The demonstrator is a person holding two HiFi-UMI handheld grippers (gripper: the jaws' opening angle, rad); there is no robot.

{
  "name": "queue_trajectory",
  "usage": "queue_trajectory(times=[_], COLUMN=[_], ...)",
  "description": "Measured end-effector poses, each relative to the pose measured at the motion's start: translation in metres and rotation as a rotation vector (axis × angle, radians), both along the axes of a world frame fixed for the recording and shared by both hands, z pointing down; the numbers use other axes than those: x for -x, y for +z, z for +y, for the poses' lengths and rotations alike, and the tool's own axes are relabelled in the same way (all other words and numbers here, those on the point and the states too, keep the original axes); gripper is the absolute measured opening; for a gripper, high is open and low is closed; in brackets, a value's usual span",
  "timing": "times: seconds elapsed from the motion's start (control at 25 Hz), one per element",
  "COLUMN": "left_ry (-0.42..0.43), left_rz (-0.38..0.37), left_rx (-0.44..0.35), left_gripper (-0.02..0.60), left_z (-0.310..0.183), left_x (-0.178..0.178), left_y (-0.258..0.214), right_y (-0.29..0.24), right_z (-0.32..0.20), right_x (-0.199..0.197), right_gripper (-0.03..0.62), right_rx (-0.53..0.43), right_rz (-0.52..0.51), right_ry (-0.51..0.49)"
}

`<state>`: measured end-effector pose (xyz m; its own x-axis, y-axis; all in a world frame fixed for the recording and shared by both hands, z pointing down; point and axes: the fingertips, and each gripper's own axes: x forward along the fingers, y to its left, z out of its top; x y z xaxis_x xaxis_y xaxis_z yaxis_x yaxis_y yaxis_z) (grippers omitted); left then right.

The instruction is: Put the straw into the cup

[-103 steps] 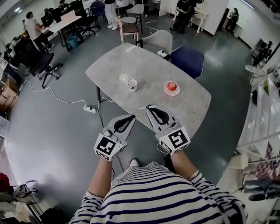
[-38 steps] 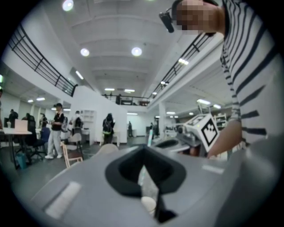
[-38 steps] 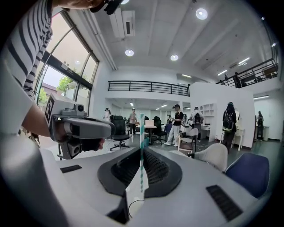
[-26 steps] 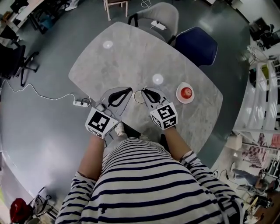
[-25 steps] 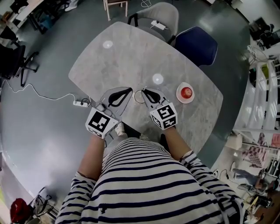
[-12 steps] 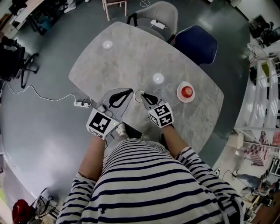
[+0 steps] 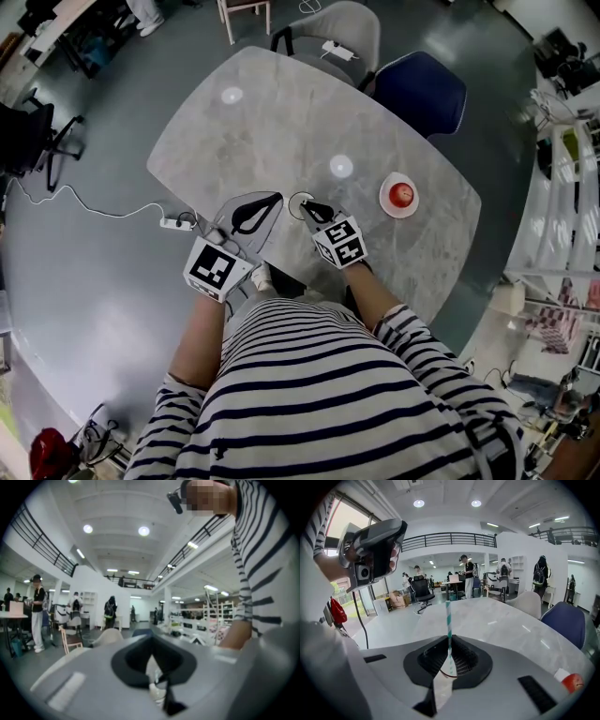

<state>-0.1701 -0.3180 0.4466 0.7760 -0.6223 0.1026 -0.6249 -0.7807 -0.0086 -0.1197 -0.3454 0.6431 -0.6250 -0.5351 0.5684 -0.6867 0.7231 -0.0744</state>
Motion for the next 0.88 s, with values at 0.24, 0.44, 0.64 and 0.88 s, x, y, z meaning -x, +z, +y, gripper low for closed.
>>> queue_trajectory(times=[0.24,0.44,0.64,0.88], left_ry=[-0.004,-0.002,0.004,0.009], left_rz=[0.000,-0.008,-0.011,-0.019], left_rx=[0.003,0.007,0.010,0.012], left_gripper=[0.008,0.008,0.008,0.008], left_z=[-0.0001,0.0009,0.0015,0.0056], left_x=[-0.0026,-0.0002,-0.0034,-0.0048], left_y=[-0.0006,0.0013,0.0010,0.0024], right_y=[0.0008,0.0015,0.0011,0.0035], right_z=[-0.0054,-0.0060,-0.0077,-0.0039], right_x=[0.0029,0.0058,0.0044,0.0032], right_gripper=[0.025,0.025,0.025,0.025], right_rx=[-0.005,-0.008,-0.017,-0.014], right_rz=[0.005,0.021,0.027,0.029], right_ry=[-0.016,-0.025,-0.027,-0.036])
